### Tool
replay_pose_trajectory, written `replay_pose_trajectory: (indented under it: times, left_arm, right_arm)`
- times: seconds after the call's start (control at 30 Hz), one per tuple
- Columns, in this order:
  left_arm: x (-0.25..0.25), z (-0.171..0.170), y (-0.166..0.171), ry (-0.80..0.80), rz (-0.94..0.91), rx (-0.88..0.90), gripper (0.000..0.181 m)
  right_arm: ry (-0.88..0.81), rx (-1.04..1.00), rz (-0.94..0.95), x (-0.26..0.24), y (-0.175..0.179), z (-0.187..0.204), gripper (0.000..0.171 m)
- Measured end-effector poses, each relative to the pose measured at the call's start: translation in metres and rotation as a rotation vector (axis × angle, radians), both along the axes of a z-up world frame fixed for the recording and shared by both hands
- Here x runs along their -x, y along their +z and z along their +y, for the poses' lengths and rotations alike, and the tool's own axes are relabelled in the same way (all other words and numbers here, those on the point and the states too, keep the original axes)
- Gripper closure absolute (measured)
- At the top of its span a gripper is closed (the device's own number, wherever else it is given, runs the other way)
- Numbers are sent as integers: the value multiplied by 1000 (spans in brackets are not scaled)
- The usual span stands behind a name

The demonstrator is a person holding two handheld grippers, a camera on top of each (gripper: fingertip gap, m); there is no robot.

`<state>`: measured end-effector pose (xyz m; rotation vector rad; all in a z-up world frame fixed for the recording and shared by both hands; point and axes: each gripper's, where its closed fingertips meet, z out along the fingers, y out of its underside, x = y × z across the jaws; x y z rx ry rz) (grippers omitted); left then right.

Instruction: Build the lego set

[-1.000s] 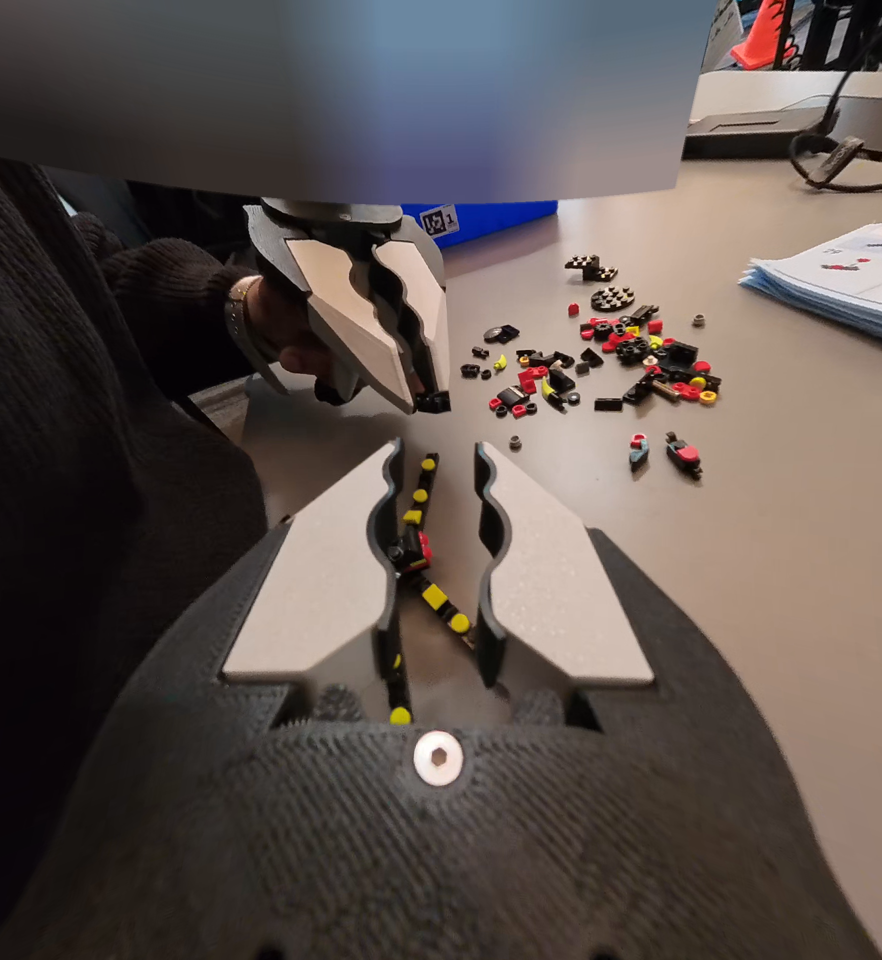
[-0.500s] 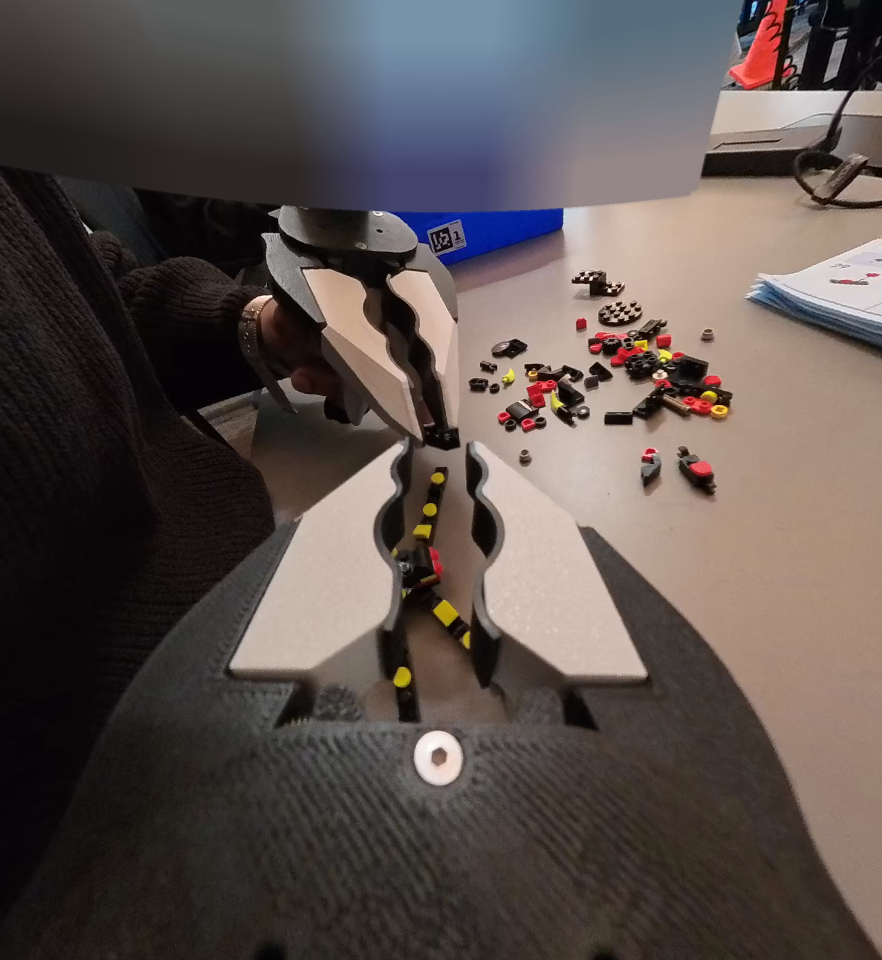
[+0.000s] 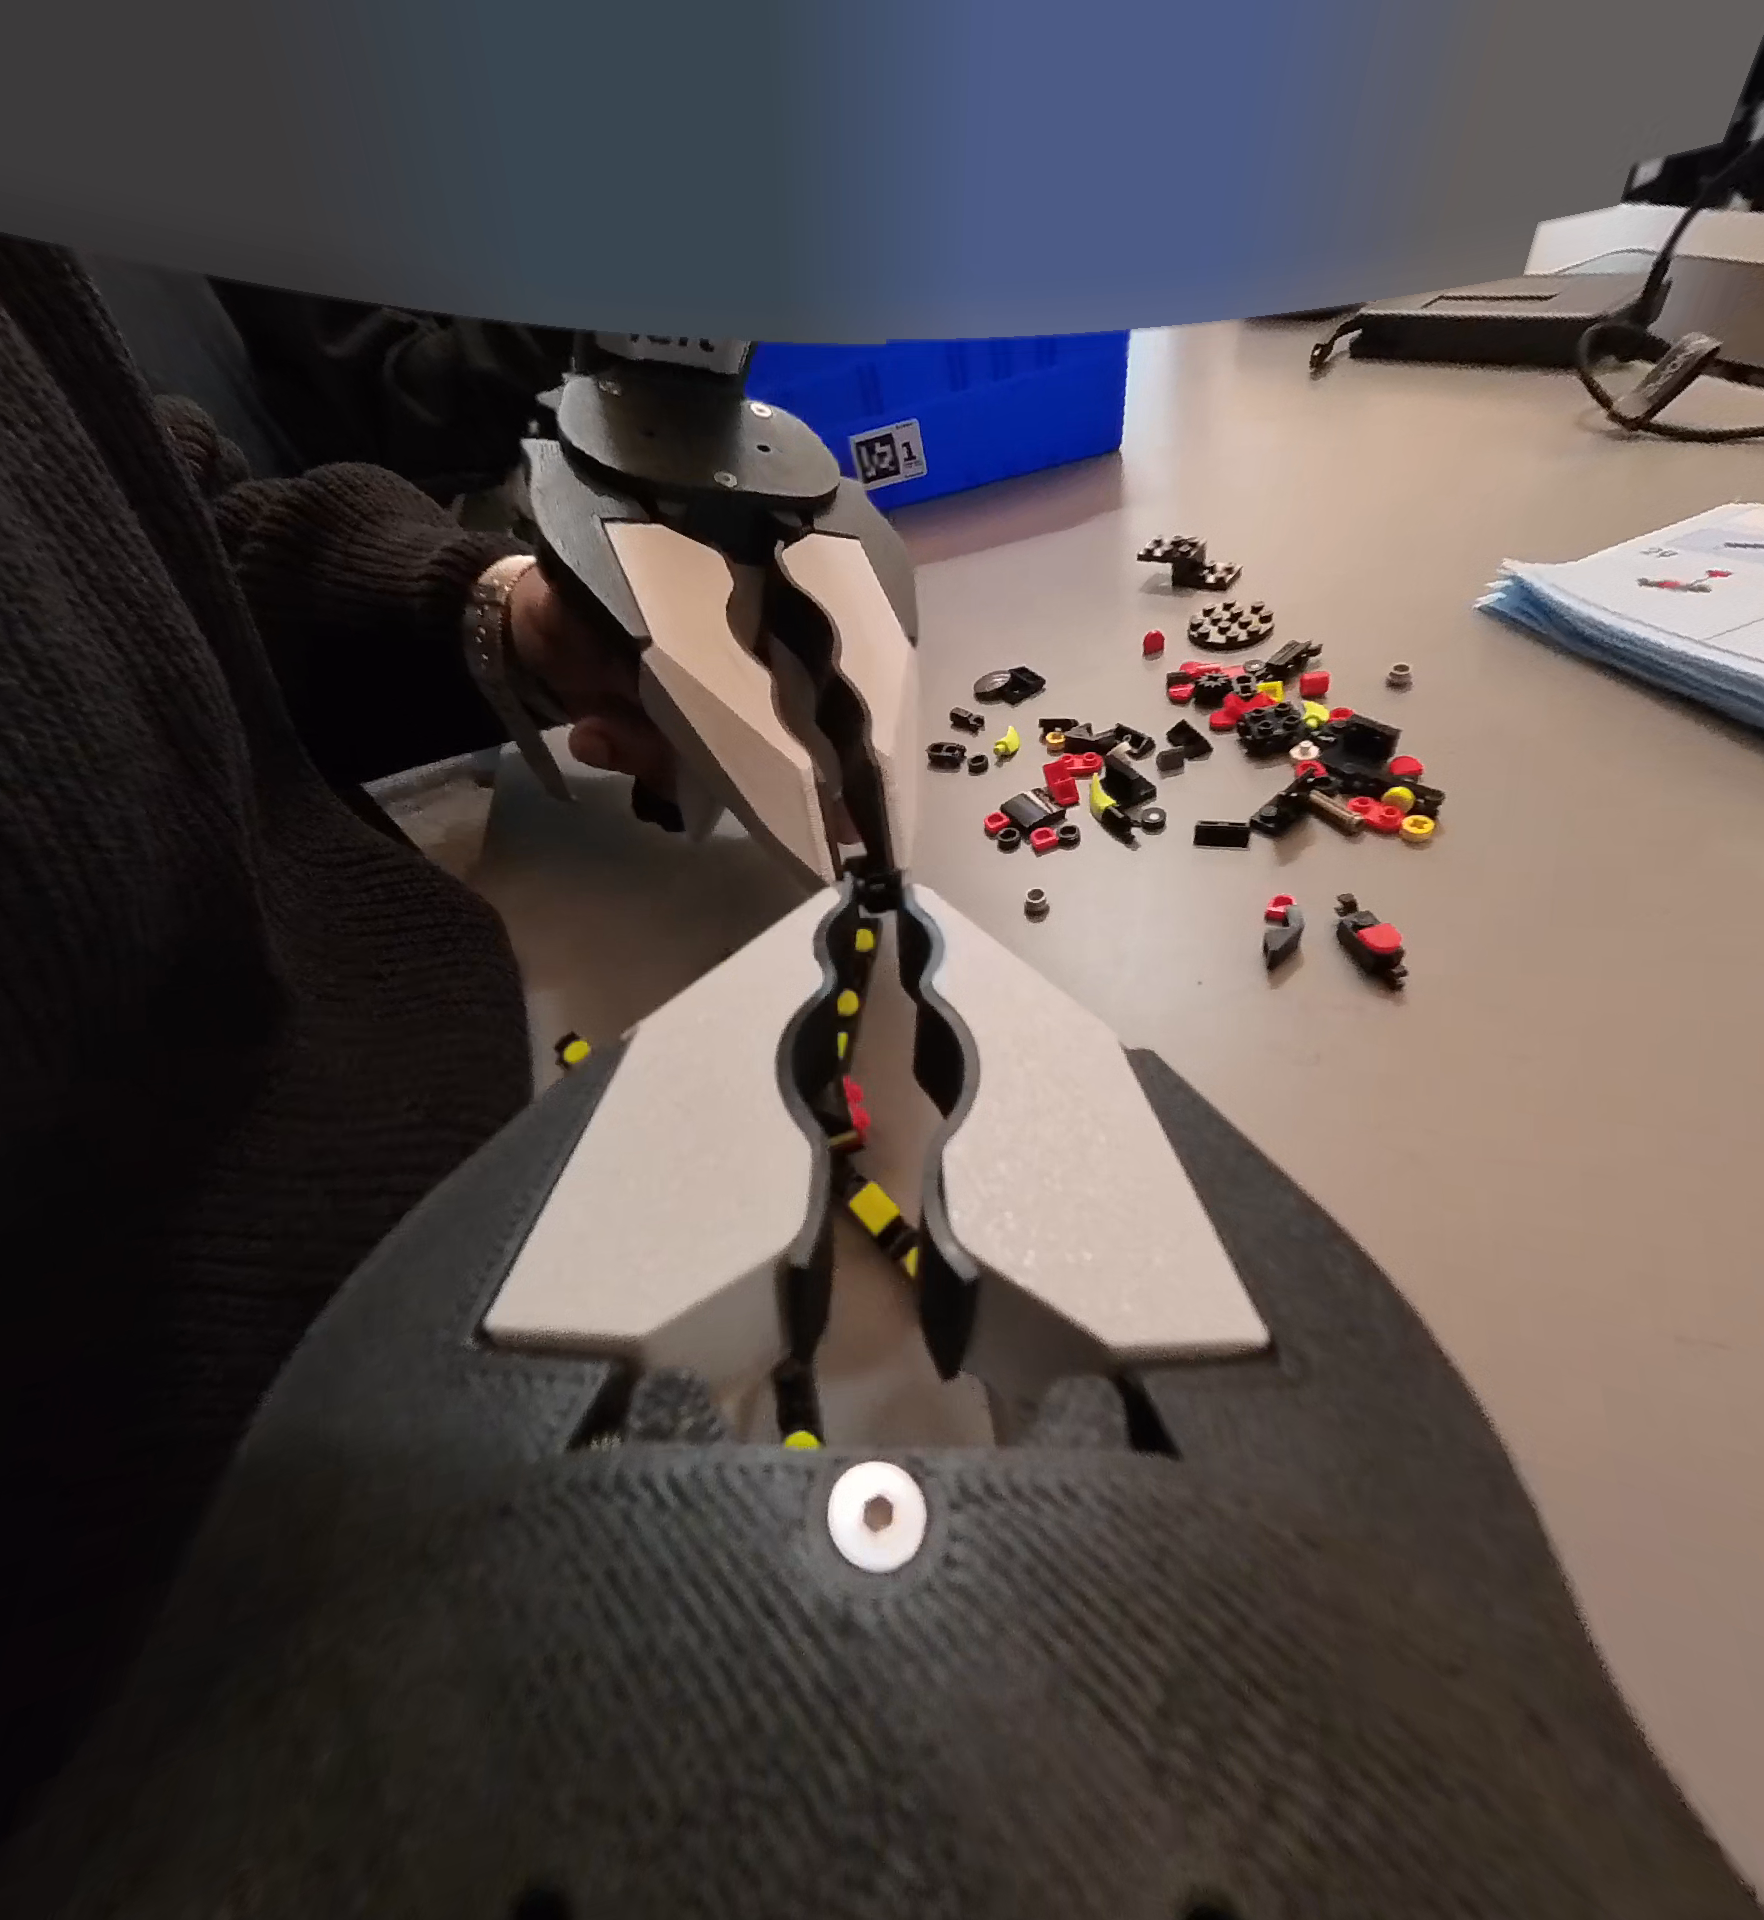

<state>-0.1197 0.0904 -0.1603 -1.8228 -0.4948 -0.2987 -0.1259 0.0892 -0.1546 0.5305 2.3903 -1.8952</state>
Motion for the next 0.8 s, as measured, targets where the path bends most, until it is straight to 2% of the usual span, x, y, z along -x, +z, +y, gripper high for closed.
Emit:
replay_pose_trajectory:
  times: [0.03,0.2,0.47,0.8]
  left_arm:
    - [-1,0,0,-4,-2,-1,174]
    - [-8,-3,-4,-58,33,10,162]
    - [-6,-3,3,-42,33,-30,173]
    - [-15,-4,7,-114,-1,-67,178]
  right_arm:
    - [2,12,-18,0,0,0,167]
    - [7,100,-107,2,8,4,167]
    - [62,126,-166,-6,9,2,167]
    - [102,123,-180,-12,9,0,168]
